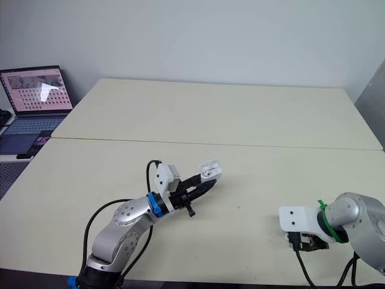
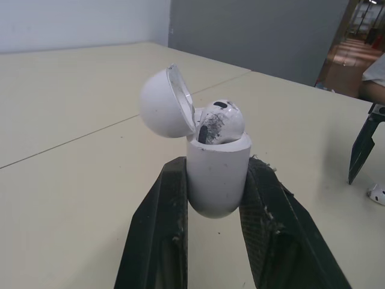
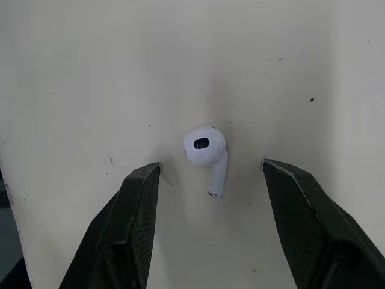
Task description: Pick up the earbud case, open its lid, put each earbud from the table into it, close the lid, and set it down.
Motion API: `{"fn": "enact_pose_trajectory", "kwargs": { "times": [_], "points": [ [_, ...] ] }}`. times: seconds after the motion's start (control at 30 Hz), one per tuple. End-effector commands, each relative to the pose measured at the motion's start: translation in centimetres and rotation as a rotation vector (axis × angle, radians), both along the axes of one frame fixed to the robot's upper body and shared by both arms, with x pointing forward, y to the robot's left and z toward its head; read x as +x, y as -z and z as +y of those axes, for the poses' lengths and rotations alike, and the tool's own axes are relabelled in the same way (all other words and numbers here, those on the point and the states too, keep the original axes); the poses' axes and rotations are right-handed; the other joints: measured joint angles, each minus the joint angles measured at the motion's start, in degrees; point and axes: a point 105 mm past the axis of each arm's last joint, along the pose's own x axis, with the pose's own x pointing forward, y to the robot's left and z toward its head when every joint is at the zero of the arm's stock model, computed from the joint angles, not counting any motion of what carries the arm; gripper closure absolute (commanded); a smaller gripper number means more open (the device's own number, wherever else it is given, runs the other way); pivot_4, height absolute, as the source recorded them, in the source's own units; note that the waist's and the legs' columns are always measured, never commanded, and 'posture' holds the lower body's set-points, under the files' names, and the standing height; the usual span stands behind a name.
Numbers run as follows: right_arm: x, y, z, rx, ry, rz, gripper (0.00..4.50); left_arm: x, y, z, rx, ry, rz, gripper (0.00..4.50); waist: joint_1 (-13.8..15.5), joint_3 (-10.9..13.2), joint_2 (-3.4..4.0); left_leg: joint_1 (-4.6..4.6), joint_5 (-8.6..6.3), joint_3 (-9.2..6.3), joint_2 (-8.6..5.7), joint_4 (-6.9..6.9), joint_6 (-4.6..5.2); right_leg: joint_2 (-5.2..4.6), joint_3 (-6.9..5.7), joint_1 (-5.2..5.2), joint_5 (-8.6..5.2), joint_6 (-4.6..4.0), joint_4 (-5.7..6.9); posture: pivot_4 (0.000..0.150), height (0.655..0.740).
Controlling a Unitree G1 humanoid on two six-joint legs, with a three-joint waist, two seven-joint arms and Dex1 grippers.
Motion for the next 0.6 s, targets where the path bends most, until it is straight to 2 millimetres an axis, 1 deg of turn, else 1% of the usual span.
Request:
{"fn": "enact_pose_trajectory", "kwargs": {
  "times": [0.03, 0.23, 0.6],
  "points": [
    [0.1, -0.1, 0.4, 0.009, 0.02, -0.02, 1.71, -0.2, -1.2, -0.6, -0.018, 0.022, -0.055, 3.7, -0.01, 0.0, 0.0, 0.0, 0.0, 0.0, 0.0, 0.0, 0.0, 0.0, 0.0, 0.0, 0.0, 0.0, 0.0, 0.15, 0.74],
    [0.2, -0.1, 1.0, 0.02, 0.042, -0.032, 1.71, -0.1, -1.2, -0.8, -0.018, 0.026, -0.053, 3.7, -0.15, 0.0, 0.0, 0.01, 0.0, 0.0, 0.01, 0.0, 0.01, 0.01, 0.0, 0.0, 0.0, 0.0, 0.0, 0.15, 0.74],
    [0.2, -0.1, 1.8, 0.008, 0.022, -0.046, 1.71, -0.2, -1.1, -0.8, -0.015, 0.027, -0.052, 3.7, -0.19, 0.0, -0.01, 0.01, 0.0, -0.02, 0.02, -0.01, 0.01, 0.01, -0.04, -0.01, 0.0, 0.0, 0.0, 0.15, 0.74]
  ]
}}
